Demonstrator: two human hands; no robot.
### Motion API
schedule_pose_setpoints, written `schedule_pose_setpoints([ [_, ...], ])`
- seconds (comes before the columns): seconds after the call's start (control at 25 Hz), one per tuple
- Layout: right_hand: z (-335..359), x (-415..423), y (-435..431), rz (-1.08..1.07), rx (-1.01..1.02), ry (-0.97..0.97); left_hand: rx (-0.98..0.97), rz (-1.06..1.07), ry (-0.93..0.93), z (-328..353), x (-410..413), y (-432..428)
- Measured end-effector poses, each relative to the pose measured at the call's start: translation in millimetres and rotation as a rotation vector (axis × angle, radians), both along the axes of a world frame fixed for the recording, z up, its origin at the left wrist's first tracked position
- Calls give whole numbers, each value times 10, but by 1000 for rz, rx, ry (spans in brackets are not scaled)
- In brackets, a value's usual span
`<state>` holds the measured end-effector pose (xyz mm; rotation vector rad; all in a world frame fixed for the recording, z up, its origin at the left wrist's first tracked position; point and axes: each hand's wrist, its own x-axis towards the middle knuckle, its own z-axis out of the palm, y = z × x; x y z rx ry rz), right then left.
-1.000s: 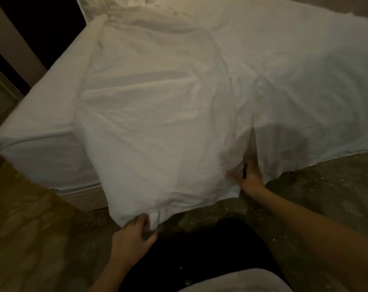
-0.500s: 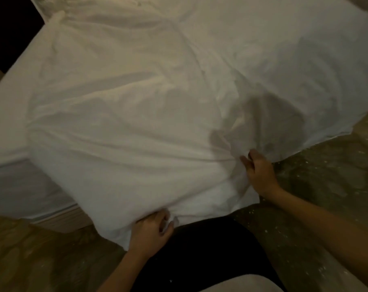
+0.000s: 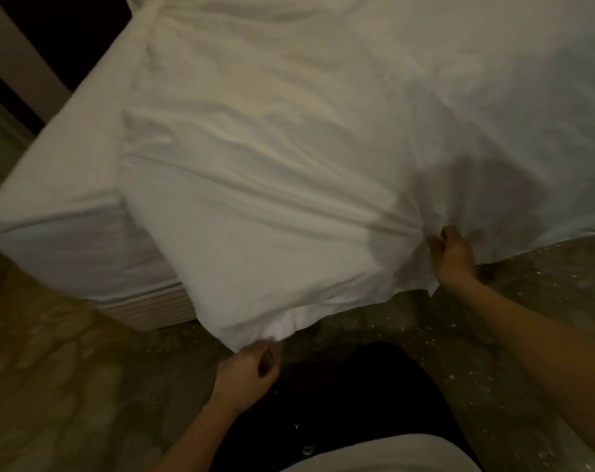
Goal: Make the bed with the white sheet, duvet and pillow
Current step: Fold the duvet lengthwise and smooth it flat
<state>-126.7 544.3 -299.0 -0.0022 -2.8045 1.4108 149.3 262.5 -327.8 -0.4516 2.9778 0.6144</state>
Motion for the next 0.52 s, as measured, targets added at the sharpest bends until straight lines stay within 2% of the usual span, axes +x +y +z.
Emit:
schedule_pose_setpoints([
  [0.16,93,212,-90,-203,235,126,11,429,33,167,240,-156],
  [0.24,133,376,-251,-164,253,358,62,625,83,196,211,-191],
  [0.28,131,470,-357,-54,277,514,133,671,85,202,184,-191],
  [0.4,25,861,-733,412,356,850,582,601,203,232,97,-177],
  [0.48,-73,1191,-987,639,370,897,667,541,201,222,54,-173],
  [0.52,-131,1363,-1108,719,403,901,585,551,157,179,42,-202],
])
